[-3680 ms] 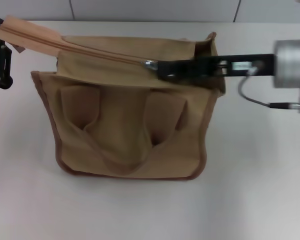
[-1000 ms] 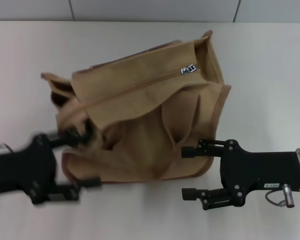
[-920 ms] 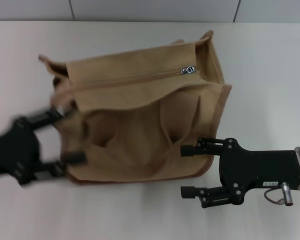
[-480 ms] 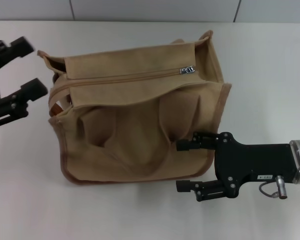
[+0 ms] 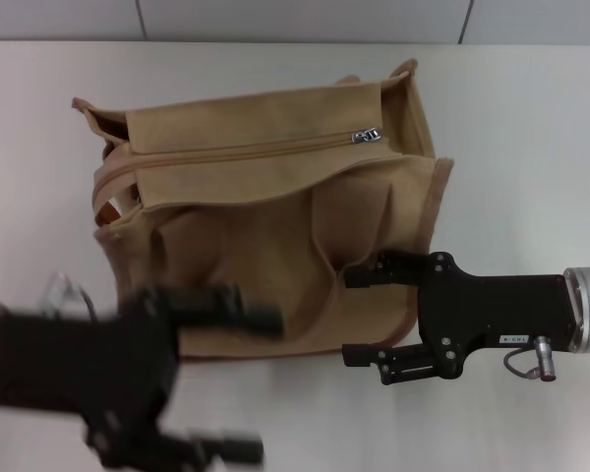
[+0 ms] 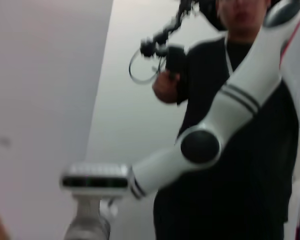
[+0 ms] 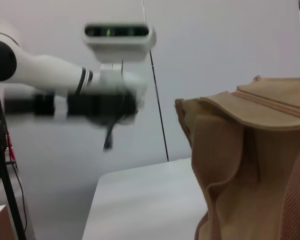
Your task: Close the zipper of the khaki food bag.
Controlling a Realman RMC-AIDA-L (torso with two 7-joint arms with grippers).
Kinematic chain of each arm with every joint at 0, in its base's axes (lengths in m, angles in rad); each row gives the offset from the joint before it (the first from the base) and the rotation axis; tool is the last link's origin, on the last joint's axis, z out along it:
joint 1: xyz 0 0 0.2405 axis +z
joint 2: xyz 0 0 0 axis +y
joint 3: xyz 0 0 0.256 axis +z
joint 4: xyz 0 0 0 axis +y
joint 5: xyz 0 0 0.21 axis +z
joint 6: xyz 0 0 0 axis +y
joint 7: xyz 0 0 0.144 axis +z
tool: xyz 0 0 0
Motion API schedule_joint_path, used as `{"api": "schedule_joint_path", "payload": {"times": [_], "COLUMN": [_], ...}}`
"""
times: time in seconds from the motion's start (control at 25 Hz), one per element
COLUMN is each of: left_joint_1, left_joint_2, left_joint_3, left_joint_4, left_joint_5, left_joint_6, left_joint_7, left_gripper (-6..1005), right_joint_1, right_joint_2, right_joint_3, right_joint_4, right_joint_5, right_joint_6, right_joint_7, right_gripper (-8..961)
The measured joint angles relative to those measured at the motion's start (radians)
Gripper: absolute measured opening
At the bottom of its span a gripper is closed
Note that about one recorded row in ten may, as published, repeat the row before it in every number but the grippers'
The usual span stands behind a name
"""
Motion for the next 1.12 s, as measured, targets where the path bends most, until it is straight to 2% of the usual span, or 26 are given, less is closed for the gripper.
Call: {"api": "schedule_joint_path", "payload": {"times": [0.08, 0.12, 0.16, 0.28, 0.36, 0.6, 0.72, 1.12], "left_joint_1": [-0.003, -0.003, -0.002, 0.003, 0.003, -0.032, -0.047, -0.046], "left_joint_2": [-0.022, -0.022, -0.032, -0.033, -0.023, 0.014, 0.021, 0.012], "left_joint_3": [-0.053, -0.053, -0.142, -0.257, -0.306, -0.316, -0.314, -0.314], "left_joint_4": [-0.078, -0.078, -0.158, -0.238, -0.260, -0.256, -0.256, -0.260], "left_joint_5": [0.113, 0.113, 0.180, 0.241, 0.261, 0.266, 0.267, 0.306], "left_joint_6": [-0.031, -0.031, -0.081, -0.135, -0.167, -0.246, -0.250, -0.244], "left_joint_7": [0.079, 0.079, 0.166, 0.254, 0.281, 0.267, 0.256, 0.249], "left_gripper": [840, 840, 840, 840, 840, 840, 840, 840], "right_joint_1": [0.001, 0.002, 0.002, 0.003, 0.002, 0.016, 0.017, 0.009], "right_joint_2": [0.000, 0.000, 0.000, 0.000, 0.000, 0.001, 0.002, 0.004], "right_joint_3": [-0.003, -0.010, -0.018, -0.045, -0.058, -0.067, -0.069, -0.060], "right_joint_4": [0.000, 0.000, 0.000, 0.000, 0.007, 0.046, 0.049, 0.051], "right_joint_5": [0.000, 0.000, 0.000, -0.002, -0.001, 0.000, 0.002, 0.004], "right_joint_6": [-0.004, -0.008, -0.011, -0.014, -0.015, -0.007, -0.006, 0.001], "right_joint_7": [0.000, 0.000, 0.000, 0.004, 0.007, 0.001, 0.001, 0.000], "right_gripper": [827, 827, 827, 827, 827, 827, 827, 827]}}
